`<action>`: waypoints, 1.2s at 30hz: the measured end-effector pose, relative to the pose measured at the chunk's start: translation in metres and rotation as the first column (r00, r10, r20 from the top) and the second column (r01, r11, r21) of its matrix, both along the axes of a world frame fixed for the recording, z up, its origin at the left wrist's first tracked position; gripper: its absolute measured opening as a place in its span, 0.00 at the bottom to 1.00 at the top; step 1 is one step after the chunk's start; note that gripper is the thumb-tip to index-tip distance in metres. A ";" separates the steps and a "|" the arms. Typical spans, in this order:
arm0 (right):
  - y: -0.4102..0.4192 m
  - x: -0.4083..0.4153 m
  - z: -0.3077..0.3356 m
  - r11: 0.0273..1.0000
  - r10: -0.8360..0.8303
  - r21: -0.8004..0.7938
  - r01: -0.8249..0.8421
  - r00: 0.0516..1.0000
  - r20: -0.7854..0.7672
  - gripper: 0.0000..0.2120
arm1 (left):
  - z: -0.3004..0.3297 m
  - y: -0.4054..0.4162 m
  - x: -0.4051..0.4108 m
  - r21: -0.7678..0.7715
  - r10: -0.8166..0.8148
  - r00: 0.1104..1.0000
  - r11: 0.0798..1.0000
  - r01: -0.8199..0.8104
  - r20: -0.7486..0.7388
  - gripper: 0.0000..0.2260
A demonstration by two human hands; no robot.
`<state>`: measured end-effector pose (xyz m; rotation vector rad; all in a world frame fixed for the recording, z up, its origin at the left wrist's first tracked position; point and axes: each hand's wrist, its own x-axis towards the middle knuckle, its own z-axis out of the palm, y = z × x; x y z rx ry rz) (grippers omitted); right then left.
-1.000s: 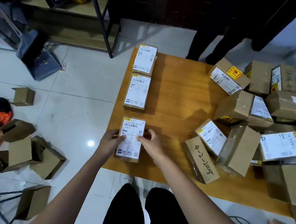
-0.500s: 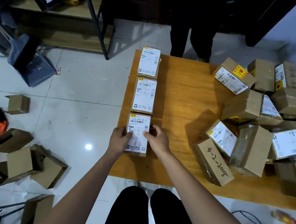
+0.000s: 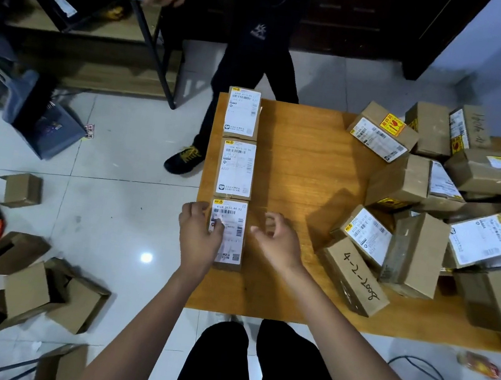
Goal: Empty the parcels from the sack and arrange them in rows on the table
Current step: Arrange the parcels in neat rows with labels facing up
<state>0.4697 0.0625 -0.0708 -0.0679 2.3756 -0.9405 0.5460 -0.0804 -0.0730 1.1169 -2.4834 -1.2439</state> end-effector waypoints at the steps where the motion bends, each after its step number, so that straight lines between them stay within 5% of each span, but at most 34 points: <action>1: 0.011 -0.003 0.005 0.999 0.024 0.041 -0.022 0.998 -0.063 0.24 | 0.008 0.008 -0.004 -0.047 -0.021 0.999 0.999 0.019 -0.050 0.14; 6: 0.080 -0.026 0.029 0.964 0.103 0.265 -0.013 0.939 -0.329 0.23 | 0.029 0.070 -0.040 0.060 -0.219 0.966 0.972 0.229 -0.135 0.10; 9: 0.112 -0.033 0.040 0.912 0.142 0.409 0.006 0.933 -0.330 0.23 | 0.025 0.111 -0.054 0.209 -0.370 0.927 0.913 0.351 0.059 0.06; 12: 0.137 -0.034 0.044 0.836 0.184 0.548 -0.019 0.951 -0.247 0.22 | 0.017 0.149 -0.059 0.462 -0.438 0.858 0.840 0.284 0.269 0.07; 15: 0.148 -0.034 0.040 0.812 0.207 0.580 -0.058 0.959 -0.192 0.17 | 0.009 0.177 -0.063 0.660 -0.449 0.838 0.736 0.150 0.311 0.12; 20: 0.153 -0.035 0.034 0.864 0.208 0.496 -0.089 0.959 -0.191 0.14 | 0.019 0.200 -0.073 0.765 -0.328 0.872 0.639 -0.079 0.363 0.10; 24: 0.150 -0.041 0.032 0.902 0.238 0.405 -0.152 0.956 -0.172 0.14 | 0.017 0.192 -0.070 0.745 -0.247 0.918 0.663 -0.075 0.312 0.07; 27: 0.144 -0.044 0.032 0.939 0.229 0.298 -0.173 0.959 -0.167 0.12 | 0.014 0.179 -0.069 0.709 -0.232 0.931 0.704 -0.040 0.283 0.15; 30: 0.134 -0.043 0.033 0.965 0.216 0.187 -0.185 0.963 -0.161 0.11 | 0.014 0.168 -0.069 0.669 -0.174 0.952 0.742 -0.041 0.252 0.03; 36: 0.120 -0.049 0.038 0.980 0.195 -0.028 -0.198 0.977 -0.084 0.10 | 0.012 0.146 -0.066 0.615 -0.066 0.972 0.783 -0.088 0.223 0.09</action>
